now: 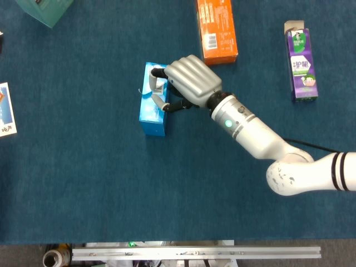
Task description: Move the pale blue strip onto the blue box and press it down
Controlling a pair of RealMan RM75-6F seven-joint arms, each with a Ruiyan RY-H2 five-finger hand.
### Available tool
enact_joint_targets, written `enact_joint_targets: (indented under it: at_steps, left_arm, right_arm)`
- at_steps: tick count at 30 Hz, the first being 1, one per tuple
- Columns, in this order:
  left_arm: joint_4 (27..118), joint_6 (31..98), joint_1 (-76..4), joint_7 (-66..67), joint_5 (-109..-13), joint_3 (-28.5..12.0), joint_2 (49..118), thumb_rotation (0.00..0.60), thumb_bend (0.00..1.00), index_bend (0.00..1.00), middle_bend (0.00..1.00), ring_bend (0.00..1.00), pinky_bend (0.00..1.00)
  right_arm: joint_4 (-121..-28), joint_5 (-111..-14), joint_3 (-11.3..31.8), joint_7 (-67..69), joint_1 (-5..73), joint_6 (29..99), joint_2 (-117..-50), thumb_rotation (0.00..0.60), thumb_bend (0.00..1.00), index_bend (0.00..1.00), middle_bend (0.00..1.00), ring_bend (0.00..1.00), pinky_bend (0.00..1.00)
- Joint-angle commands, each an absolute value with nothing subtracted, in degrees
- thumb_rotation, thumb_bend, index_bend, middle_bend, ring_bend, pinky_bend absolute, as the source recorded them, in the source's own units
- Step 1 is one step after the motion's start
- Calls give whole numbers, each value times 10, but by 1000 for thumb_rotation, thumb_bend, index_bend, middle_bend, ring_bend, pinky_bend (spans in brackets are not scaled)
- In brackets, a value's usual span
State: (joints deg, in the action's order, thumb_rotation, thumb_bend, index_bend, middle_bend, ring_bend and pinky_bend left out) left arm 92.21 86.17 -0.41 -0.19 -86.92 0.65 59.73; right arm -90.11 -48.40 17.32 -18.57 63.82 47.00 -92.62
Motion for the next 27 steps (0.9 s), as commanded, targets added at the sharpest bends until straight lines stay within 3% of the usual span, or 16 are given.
enact_joint_targets:
  at_steps: [1, 9, 19, 24, 27]
  left_arm:
    - [923, 862, -4, -1, -870, 6, 597, 600, 493, 178, 511, 480, 531]
    - [924, 863, -4, 1, -870, 6, 597, 600, 493, 178, 511, 480, 531]
    - [921, 854, -25, -3, -892, 0, 583, 600, 493, 178, 511, 480, 531]
    - [910, 832, -53, -32, -920, -2, 577, 600, 493, 179, 512, 479, 525]
    - [900, 812, -79, -64, -939, -4, 572, 600, 493, 179, 512, 478, 513]
  right_arm:
    - [-909, -488, 168, -184, 636, 471, -921, 350, 435, 447, 1000, 1000, 1000]
    - [-920, -495, 163, -182, 631, 480, -911, 350, 435, 447, 1000, 1000, 1000]
    - [-942, -523, 177, -180, 610, 539, -888, 356, 437, 447, 1000, 1000, 1000]
    - [-965, -538, 172, -204, 585, 593, -866, 521, 437, 447, 996, 1000, 1000]
    - [-984, -542, 165, -221, 564, 621, -841, 571, 437, 447, 945, 990, 1000]
